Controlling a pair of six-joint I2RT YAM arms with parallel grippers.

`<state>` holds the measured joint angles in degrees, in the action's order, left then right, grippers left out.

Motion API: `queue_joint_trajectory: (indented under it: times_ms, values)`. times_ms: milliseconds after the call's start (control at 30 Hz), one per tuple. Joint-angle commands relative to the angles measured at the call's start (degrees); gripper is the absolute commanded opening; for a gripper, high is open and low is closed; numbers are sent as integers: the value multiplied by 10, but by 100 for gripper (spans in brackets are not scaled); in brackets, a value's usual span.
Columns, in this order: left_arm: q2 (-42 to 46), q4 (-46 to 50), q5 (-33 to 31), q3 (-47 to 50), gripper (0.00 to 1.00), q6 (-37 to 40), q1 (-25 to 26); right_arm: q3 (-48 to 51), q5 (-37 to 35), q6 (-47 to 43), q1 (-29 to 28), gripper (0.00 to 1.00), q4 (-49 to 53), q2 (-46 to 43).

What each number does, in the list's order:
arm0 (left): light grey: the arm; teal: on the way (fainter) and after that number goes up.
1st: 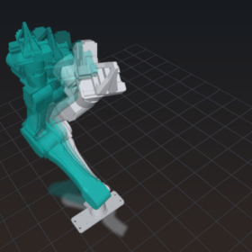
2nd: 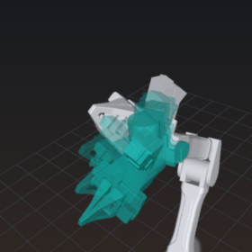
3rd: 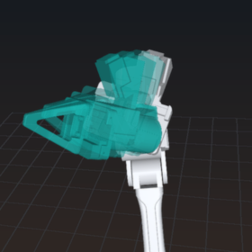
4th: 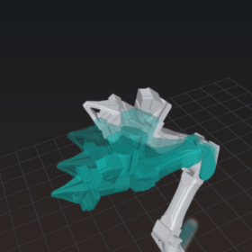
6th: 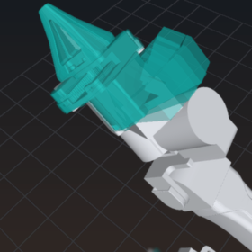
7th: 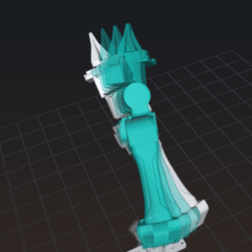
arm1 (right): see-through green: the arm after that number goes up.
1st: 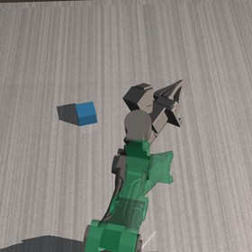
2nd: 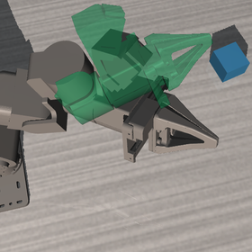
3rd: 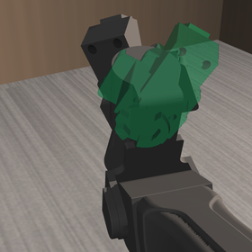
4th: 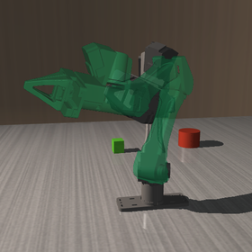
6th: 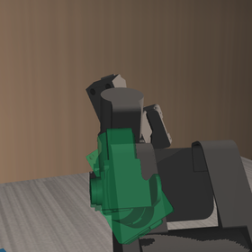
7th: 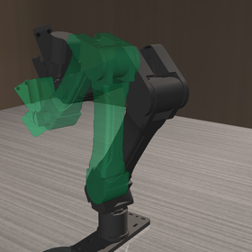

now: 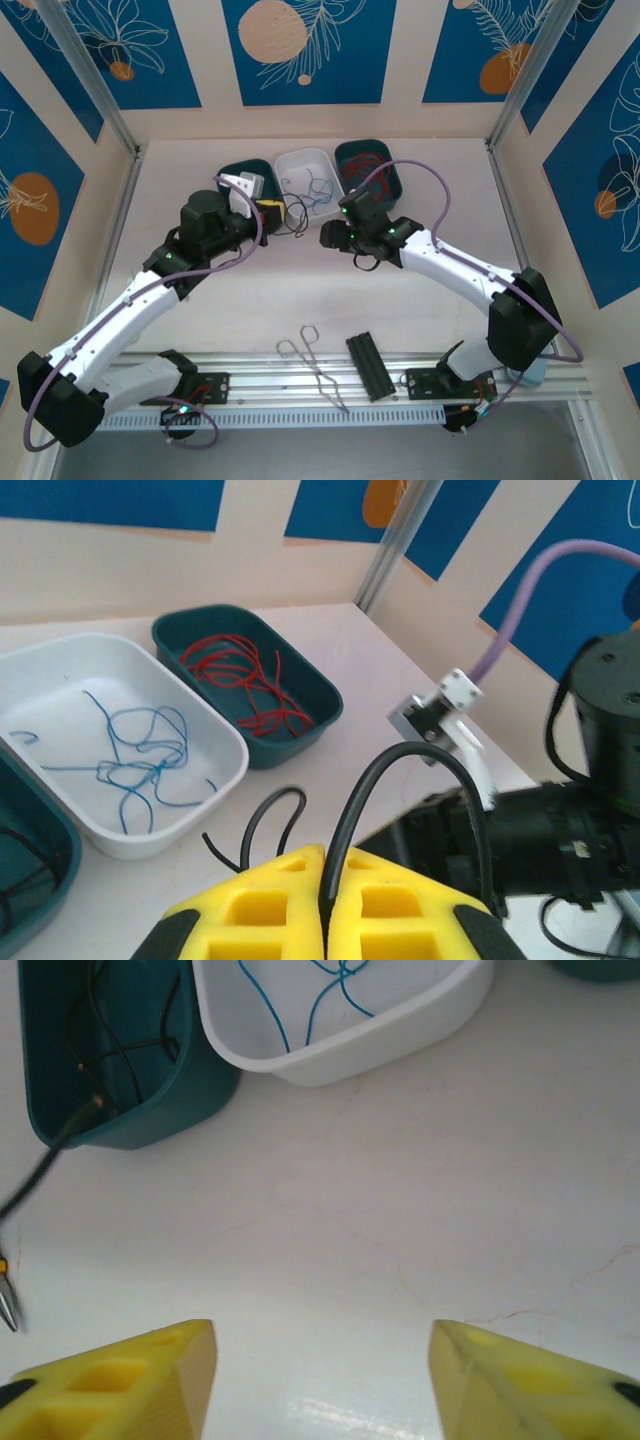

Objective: Untangle the cables

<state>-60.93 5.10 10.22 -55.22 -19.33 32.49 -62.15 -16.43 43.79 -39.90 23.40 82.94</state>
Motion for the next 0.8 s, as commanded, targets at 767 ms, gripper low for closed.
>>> queue_joint_trajectory:
  times_ms: [767]
  values:
    - [-167, -40, -2, -156, 0, 86, -196, 50, -110, 14, 16, 99, 74, -97]
